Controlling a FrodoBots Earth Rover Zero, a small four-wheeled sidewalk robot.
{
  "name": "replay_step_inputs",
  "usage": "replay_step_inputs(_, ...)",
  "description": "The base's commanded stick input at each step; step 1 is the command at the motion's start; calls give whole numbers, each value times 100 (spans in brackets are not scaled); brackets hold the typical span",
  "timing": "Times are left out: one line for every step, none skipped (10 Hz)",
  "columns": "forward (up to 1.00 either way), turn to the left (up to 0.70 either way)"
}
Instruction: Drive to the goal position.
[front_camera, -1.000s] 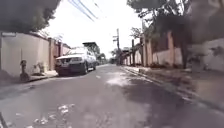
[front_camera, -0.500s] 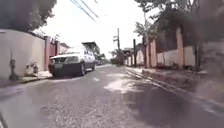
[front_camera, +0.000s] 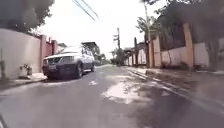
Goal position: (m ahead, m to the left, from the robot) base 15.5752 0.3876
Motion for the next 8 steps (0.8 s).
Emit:
replay_step_inputs(100,0)
replay_step_inputs(100,0)
replay_step_inputs(100,0)
replay_step_inputs(100,0)
replay_step_inputs(100,0)
replay_step_inputs(100,0)
replay_step_inputs(100,0)
replay_step_inputs(100,0)
